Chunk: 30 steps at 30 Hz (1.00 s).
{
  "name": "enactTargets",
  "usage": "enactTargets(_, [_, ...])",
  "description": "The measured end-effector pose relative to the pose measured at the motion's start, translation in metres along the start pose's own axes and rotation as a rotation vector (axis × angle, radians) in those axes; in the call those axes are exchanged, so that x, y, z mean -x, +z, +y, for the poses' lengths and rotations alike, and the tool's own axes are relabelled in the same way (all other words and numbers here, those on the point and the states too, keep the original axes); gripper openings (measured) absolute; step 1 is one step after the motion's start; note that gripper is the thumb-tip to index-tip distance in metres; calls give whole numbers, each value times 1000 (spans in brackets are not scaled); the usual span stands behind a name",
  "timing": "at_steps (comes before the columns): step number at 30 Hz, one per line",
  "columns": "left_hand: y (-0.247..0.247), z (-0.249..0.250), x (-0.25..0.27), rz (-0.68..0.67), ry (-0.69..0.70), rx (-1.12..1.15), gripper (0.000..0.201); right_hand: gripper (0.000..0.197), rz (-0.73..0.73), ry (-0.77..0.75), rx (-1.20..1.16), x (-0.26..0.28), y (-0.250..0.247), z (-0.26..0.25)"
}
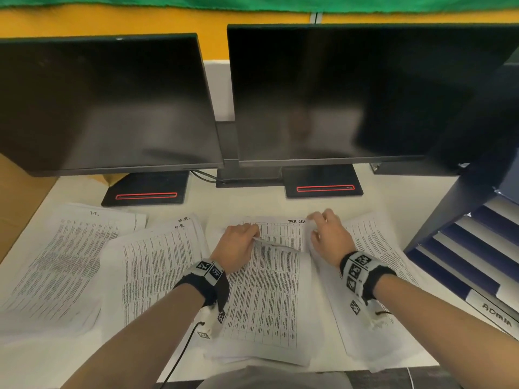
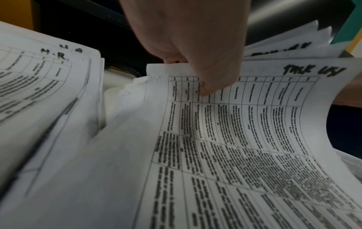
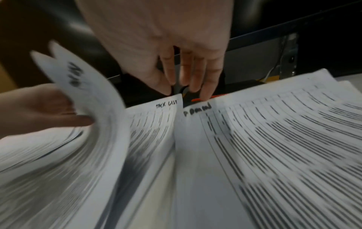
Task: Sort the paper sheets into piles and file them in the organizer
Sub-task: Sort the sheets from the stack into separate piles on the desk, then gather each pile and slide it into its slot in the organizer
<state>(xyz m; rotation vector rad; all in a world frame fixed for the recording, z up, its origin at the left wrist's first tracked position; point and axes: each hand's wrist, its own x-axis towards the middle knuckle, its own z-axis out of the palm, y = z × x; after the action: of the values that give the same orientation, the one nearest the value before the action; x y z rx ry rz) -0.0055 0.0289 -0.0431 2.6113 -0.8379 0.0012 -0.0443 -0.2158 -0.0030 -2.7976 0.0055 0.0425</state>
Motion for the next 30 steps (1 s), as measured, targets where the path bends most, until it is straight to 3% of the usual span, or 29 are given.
enactTargets(2, [-1, 1, 1, 15, 2, -5, 11, 40, -35, 50, 93, -19, 1, -3])
enactTargets(6, [-3, 1, 4, 38, -3, -7, 11, 21, -87, 35, 237, -36, 1, -14])
enactTargets(9, [-3, 1, 7, 85, -11, -74, 12, 8, -64, -118, 89, -28, 0, -20])
enactTargets(12, [-4, 3, 8, 88, -1, -129, 14, 13, -155, -223, -112, -8, -6, -25])
enactTargets(15, [1, 2, 7, 93, 16, -123, 14, 15, -214, -275, -141, 3, -4, -26])
enactTargets(21, [-8, 5, -3, 31, -38, -58, 14, 22, -163, 28, -550, 5, 1, -16])
enactTargets(26, [-33, 11, -32, -95, -179, -1, 29, 57, -327, 458, -1306, 13, -16, -24])
enactTargets(28, [-42, 16, -40, -155, -218, 72, 35, 68, -389, 429, -1316, 13, -12, -19])
enactTargets(30, [-50, 20, -47, -208, -238, 154, 43, 79, -395, 441, -1151, 13, -7, -17])
